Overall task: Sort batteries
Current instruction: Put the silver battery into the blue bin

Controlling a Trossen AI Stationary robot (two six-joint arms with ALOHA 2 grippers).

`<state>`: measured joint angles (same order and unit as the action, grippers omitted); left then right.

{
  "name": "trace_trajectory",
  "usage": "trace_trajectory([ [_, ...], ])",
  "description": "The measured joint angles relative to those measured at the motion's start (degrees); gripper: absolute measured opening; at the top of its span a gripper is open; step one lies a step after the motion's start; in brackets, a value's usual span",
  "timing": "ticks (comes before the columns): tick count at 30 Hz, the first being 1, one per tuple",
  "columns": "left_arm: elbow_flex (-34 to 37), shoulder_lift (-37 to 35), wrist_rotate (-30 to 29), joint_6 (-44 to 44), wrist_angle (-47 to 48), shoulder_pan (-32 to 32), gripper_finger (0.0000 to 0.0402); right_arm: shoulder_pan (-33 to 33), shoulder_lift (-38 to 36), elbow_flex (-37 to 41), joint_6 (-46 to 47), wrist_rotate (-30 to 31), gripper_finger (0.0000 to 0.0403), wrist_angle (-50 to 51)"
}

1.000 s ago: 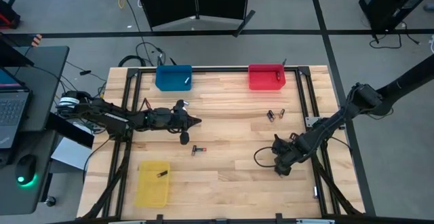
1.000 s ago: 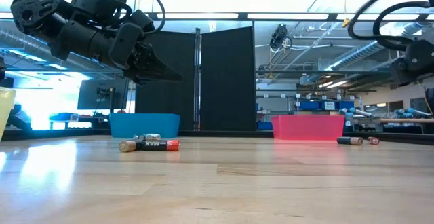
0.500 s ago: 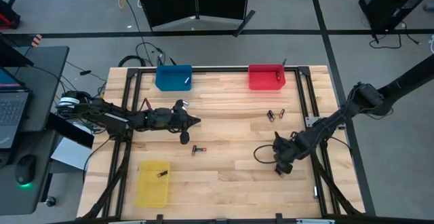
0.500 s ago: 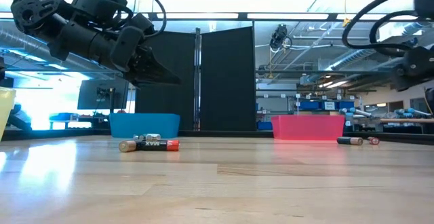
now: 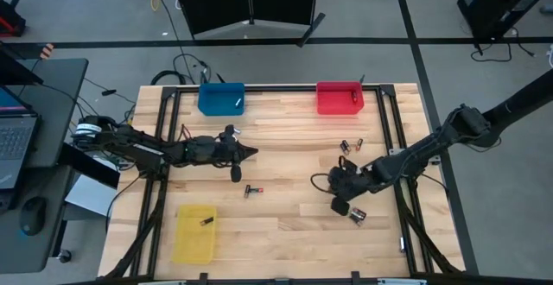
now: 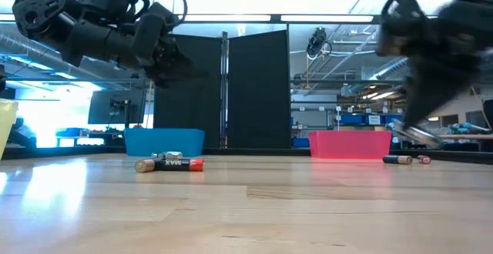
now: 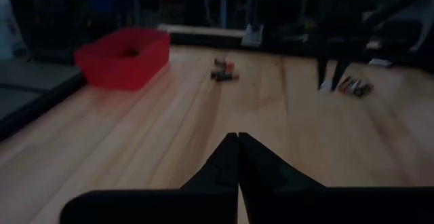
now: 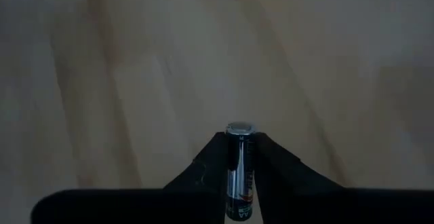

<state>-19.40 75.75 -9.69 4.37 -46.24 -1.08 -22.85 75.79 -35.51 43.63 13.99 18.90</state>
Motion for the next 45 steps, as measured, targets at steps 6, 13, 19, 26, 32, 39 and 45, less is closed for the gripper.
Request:
trace_trajectory([
  [6, 0.00, -0.04, 3.54, -2.32, -8.60, -2.27, 0.0010, 6.23, 0.00, 0.00, -10.71, 6.22, 0.0059, -13.52],
  [13, 0.00, -4.94, 6.13, -0.99, -7.51, -11.42, 0.0010, 15.21, 0.00, 0.00, -17.39, 6.54, 0.0059, -20.13],
  [19, -2.09, -11.91, 8.54, 2.09, 10.88, -21.78, 0.0009, 22.50, 0.00, 0.00, -21.58, 5.43, 0.0059, -22.34],
  [26, -14.73, -13.07, 5.00, 4.08, 51.83, -33.09, 0.0009, 27.87, -0.02, -0.04, -24.87, 1.66, 0.0059, -25.39],
  [32, -23.54, -12.33, 1.93, 5.35, 68.92, -40.84, 0.0019, 29.05, -0.02, -0.07, -27.35, 1.12, 0.0059, -26.23],
  [39, -25.91, -11.27, 1.81, 5.35, 76.84, -47.74, 0.0067, 29.05, -0.02, -0.07, -27.70, 1.10, 0.0059, -26.25],
  [45, -25.83, -5.89, 1.78, 5.36, 77.58, -52.52, 0.0124, 29.05, -0.04, -0.07, -28.73, 1.10, 0.0059, -26.43],
])
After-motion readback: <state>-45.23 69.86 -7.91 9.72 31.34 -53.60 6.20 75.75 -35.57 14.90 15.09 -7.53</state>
